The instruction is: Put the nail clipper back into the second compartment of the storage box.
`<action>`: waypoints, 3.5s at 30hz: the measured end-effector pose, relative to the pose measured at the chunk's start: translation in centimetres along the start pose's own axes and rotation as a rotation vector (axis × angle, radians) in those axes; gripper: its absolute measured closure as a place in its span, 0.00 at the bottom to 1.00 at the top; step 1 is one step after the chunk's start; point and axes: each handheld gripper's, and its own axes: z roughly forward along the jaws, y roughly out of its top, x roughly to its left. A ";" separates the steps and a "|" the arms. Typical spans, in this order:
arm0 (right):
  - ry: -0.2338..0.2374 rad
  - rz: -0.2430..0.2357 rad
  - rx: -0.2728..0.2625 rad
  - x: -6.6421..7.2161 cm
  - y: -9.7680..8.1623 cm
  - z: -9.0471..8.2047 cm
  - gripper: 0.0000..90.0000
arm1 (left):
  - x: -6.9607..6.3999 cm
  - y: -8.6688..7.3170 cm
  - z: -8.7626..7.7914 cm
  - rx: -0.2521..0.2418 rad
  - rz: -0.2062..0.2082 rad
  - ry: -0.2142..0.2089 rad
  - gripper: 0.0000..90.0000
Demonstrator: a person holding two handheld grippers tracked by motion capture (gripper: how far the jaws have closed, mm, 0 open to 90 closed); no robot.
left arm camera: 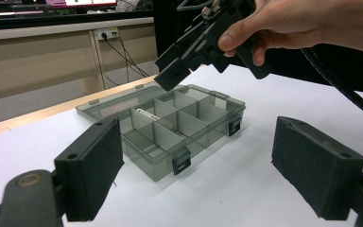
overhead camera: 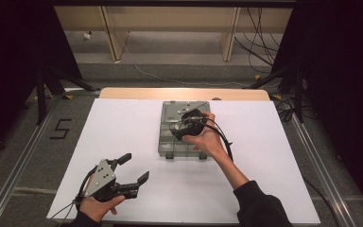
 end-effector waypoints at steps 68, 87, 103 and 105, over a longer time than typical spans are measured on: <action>0.076 0.060 -0.304 3.1 -8.6 -10.1 0.27 | -0.1 0.1 0.0 -0.002 0.001 0.000 0.18; 0.063 0.103 -0.374 3.0 -11.2 -12.0 0.25 | -0.1 0.1 0.0 -0.002 0.001 -0.001 0.18; 0.046 0.084 -0.402 4.5 -13.3 -13.2 0.24 | -0.1 0.1 0.0 -0.003 0.009 0.000 0.18; 0.048 0.089 -0.418 4.6 -13.5 -13.2 0.23 | -0.1 0.1 0.0 -0.012 0.004 -0.006 0.18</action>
